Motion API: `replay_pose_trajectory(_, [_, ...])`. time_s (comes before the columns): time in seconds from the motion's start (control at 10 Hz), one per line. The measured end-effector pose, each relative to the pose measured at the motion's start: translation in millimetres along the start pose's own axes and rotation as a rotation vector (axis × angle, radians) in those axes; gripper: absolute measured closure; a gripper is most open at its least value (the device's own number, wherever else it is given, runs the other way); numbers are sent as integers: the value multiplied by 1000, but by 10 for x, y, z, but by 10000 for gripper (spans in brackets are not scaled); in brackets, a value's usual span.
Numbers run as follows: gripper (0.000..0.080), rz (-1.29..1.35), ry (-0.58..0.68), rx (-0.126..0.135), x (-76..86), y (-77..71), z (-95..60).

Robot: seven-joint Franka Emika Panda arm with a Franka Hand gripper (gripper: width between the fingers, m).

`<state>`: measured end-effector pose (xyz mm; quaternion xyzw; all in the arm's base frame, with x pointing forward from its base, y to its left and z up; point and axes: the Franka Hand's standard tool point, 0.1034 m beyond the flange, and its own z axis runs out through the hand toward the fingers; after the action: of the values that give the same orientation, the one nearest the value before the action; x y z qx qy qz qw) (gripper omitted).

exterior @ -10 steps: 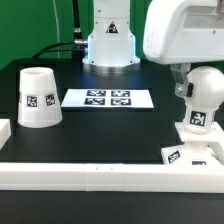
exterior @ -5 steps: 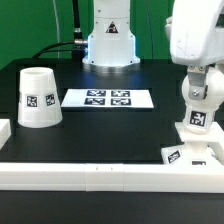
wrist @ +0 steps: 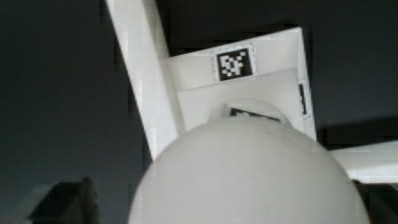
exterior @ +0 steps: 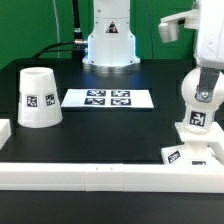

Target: Assemble lamp

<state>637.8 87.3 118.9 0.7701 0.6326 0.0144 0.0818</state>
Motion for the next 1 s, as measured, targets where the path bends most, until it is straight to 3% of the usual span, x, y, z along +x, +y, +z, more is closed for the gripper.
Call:
replay_pose_trajectory(0.3, [100,-177,-21,-6,24,11,12])
replay_pose_trajectory(0.4, [210,-176,-21,-5,26,9,16])
replay_pose_trajectory(0.5, [223,-174,-22,-4,21,9,18])
replay_pose_trajectory(1.0, [223,0,-21,-3,11,6,14])
